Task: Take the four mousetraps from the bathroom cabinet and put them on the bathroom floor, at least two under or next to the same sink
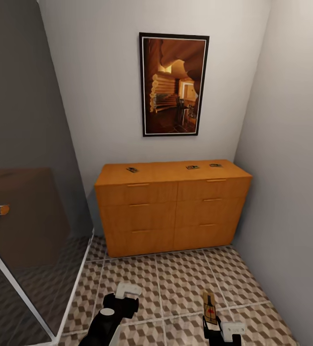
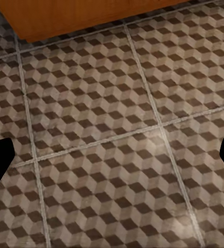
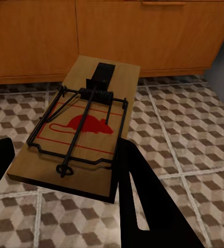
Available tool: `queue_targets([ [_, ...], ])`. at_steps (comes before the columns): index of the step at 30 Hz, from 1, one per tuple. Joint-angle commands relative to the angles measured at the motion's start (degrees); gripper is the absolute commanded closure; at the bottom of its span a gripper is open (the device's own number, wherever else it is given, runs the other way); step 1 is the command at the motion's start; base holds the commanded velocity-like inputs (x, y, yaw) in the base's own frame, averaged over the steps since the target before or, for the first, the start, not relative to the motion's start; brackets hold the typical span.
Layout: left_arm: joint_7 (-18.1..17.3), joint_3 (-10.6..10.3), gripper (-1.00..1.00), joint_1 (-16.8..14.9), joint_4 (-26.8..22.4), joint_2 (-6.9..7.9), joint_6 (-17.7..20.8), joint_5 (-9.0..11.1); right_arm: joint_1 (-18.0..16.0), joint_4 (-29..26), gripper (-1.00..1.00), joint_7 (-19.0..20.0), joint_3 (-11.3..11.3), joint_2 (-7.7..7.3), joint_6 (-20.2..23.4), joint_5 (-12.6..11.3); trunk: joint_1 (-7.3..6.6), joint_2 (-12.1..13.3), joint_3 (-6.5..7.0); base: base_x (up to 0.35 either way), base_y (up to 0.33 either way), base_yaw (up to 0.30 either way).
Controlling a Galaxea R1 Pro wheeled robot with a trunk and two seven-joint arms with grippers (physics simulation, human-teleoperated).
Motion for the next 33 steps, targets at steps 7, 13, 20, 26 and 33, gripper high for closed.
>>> queue_targets([
  [7,0.29,-0.14,-1.0,-0.03,0.1,0.03,0.29,-0.01,-0.06,0.07,1.0,-0.52,0.44,0.02,-0.13,0.04,0.0,-0.03,0.41,0.065,0.25,-0.206],
  [13,0.29,-1.13,-1.0,-0.03,0.6,0.03,0.29,-0.01,-0.06,0.07,1.0,-0.52,0.44,0.02,-0.13,0.03,0.0,-0.03,0.78,0.185,0.071,-0.189],
  [20,0.29,-1.42,-1.0,-0.03,0.75,0.03,0.28,-0.01,-0.06,0.07,1.0,-0.52,0.45,0.02,-0.13,0.03,0.0,-0.03,1.19,0.225,0.006,-0.184],
  [26,0.29,-1.44,-1.0,-0.03,0.74,0.03,0.27,-0.01,-0.06,0.07,1.0,-0.52,0.45,0.02,-0.13,0.03,0.0,-0.03,1.55,0.235,0.001,-0.183],
  [33,0.29,-1.44,-1.0,-0.03,0.69,0.03,0.29,-0.01,-0.06,0.07,1.0,-0.52,0.45,0.02,-0.13,0.04,0.0,-0.03,1.96,0.237,0.0,-0.174],
])
